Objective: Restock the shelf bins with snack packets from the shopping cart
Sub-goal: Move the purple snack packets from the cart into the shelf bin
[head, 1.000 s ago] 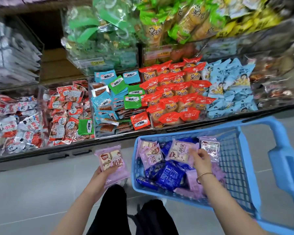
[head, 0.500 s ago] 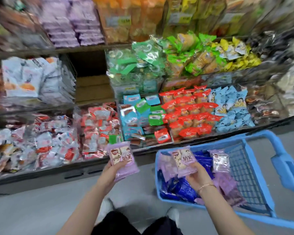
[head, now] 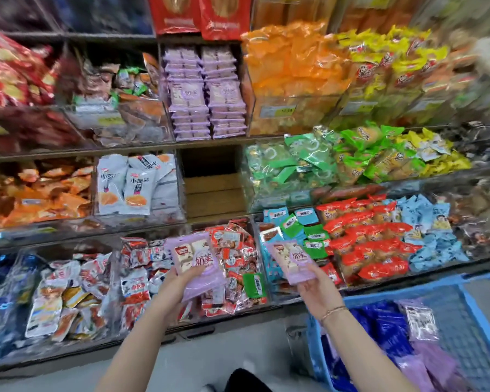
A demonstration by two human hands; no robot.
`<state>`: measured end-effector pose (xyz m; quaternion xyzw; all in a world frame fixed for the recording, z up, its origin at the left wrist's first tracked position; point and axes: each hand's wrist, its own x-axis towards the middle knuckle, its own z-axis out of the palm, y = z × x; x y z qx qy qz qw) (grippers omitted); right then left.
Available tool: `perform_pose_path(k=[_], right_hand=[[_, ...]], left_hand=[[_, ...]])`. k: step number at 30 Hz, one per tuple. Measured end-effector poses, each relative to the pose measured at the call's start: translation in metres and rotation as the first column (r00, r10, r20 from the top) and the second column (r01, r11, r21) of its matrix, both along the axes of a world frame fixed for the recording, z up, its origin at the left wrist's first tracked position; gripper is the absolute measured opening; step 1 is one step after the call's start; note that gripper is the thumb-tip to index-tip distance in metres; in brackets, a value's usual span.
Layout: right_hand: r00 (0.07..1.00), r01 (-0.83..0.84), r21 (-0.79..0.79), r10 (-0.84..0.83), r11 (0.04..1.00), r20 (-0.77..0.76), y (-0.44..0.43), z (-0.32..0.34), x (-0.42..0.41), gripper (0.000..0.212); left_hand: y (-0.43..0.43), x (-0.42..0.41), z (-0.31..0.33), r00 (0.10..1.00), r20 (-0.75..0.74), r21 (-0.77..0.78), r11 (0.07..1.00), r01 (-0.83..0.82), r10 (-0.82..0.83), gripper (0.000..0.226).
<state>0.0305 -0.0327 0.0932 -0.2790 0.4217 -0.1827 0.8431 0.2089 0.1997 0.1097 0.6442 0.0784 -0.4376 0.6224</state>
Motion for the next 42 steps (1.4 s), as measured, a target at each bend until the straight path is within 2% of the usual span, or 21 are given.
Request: perform_pose_path(k=[5, 9, 12, 14, 15, 18, 22, 28, 31, 33, 34, 36, 37, 39, 42], right_hand=[[0.994, -0.11, -0.031, 0.11, 0.993, 0.006, -0.01, 0.011, 0.058, 0.012], [0.976, -0.217, -0.088, 0.216, 0.972, -0.026, -0.022, 0.025, 0.118, 0.025], [0.954, -0.29, -0.116, 0.297, 0.95, 0.046, -0.028, 0.045, 0.166, 0.02], [0.948, -0.262, -0.107, 0.277, 0.959, 0.156, -0.032, 0.061, 0.196, 0.02], [0.942, -0.244, -0.099, 0.26, 0.965, 0.213, -0.035, 0.07, 0.21, 0.022], [0.904, -0.228, -0.126, 0.258, 0.966, 0.342, -0.042, 0.102, 0.251, 0.019], [0.859, -0.215, -0.137, 0.254, 0.967, 0.444, -0.05, 0.141, 0.307, 0.021], [0.914, -0.199, -0.263, 0.276, 0.944, 0.299, -0.05, 0.184, 0.4, 0.007], [0.928, -0.281, -0.32, 0.341, 0.905, 0.151, -0.051, 0.19, 0.422, 0.031], [0.917, -0.369, -0.476, 0.396, 0.799, -0.046, -0.055, 0.189, 0.426, 0.036], [0.904, -0.415, -0.581, 0.386, 0.7, -0.181, -0.056, 0.188, 0.426, 0.035], [0.86, -0.509, -0.75, 0.289, 0.423, -0.42, -0.061, 0.183, 0.426, 0.043], [0.838, -0.544, -0.786, 0.233, 0.293, -0.493, -0.062, 0.181, 0.425, 0.043], [0.818, -0.573, -0.808, 0.151, 0.135, -0.555, -0.062, 0.179, 0.423, 0.04], [0.804, -0.591, -0.807, 0.096, 0.021, -0.586, -0.062, 0.178, 0.419, 0.027]], left_hand=[[-0.013, 0.04, 0.014, 0.997, -0.03, -0.07, 0.995, -0.073, 0.071, 0.087], [-0.019, 0.073, 0.028, 0.993, 0.029, -0.126, 0.986, -0.108, 0.113, 0.089], [-0.029, 0.101, 0.043, 0.986, 0.104, -0.12, 0.986, -0.12, 0.133, 0.113], [-0.039, 0.118, 0.052, 0.979, 0.132, -0.141, 0.98, -0.138, 0.157, 0.133], [-0.044, 0.125, 0.056, 0.977, 0.136, -0.149, 0.978, -0.143, 0.163, 0.133], [-0.057, 0.144, 0.065, 0.967, 0.138, -0.23, 0.956, -0.18, 0.215, 0.115], [-0.065, 0.164, 0.078, 0.955, 0.164, -0.263, 0.944, -0.198, 0.246, 0.087], [-0.061, 0.188, 0.092, 0.95, 0.228, -0.256, 0.955, -0.152, 0.213, 0.078], [-0.055, 0.195, 0.088, 0.96, 0.209, -0.242, 0.961, -0.133, 0.185, 0.09], [-0.054, 0.2, 0.084, 0.963, 0.204, -0.234, 0.964, -0.125, 0.175, 0.094], [-0.053, 0.202, 0.083, 0.965, 0.203, -0.232, 0.966, -0.117, 0.166, 0.095], [-0.054, 0.205, 0.082, 0.966, 0.209, -0.238, 0.966, -0.101, 0.152, 0.092], [-0.055, 0.206, 0.082, 0.966, 0.211, -0.241, 0.966, -0.096, 0.148, 0.09], [-0.057, 0.206, 0.083, 0.969, 0.2, -0.239, 0.966, -0.097, 0.146, 0.084], [-0.059, 0.209, 0.082, 0.973, 0.171, -0.266, 0.958, -0.107, 0.156, 0.073]])
